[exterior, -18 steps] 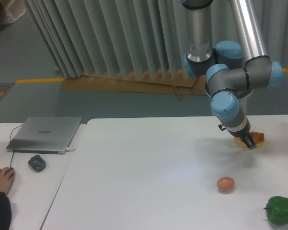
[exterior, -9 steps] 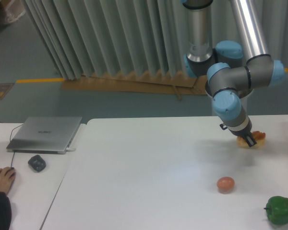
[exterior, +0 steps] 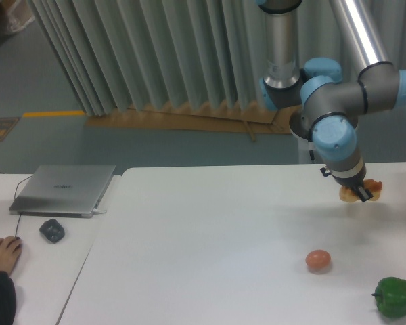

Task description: Place the bread in the basket

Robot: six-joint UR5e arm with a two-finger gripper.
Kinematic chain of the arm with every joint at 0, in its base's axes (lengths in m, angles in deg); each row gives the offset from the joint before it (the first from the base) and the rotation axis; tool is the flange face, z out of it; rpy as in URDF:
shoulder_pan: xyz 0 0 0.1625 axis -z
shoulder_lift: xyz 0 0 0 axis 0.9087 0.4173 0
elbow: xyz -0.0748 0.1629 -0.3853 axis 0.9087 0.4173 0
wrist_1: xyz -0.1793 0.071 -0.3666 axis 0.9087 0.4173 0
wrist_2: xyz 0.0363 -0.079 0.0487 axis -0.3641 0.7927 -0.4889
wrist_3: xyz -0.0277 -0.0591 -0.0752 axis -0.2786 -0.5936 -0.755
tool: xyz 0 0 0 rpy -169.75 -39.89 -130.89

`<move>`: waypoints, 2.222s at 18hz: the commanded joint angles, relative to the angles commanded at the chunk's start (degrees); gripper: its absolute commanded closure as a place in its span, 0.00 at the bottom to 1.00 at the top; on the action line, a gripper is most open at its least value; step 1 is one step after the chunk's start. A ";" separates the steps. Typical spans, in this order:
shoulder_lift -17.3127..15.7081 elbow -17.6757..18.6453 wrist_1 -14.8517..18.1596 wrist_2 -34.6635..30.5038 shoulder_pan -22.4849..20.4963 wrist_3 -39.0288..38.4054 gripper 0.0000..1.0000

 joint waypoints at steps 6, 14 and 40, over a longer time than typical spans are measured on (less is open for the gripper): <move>-0.35 -3.78 1.15 2.20 -6.67 8.34 0.76; -1.58 -5.90 3.87 2.55 -13.53 21.79 0.76; -1.14 -8.71 3.08 7.30 -27.52 49.67 0.00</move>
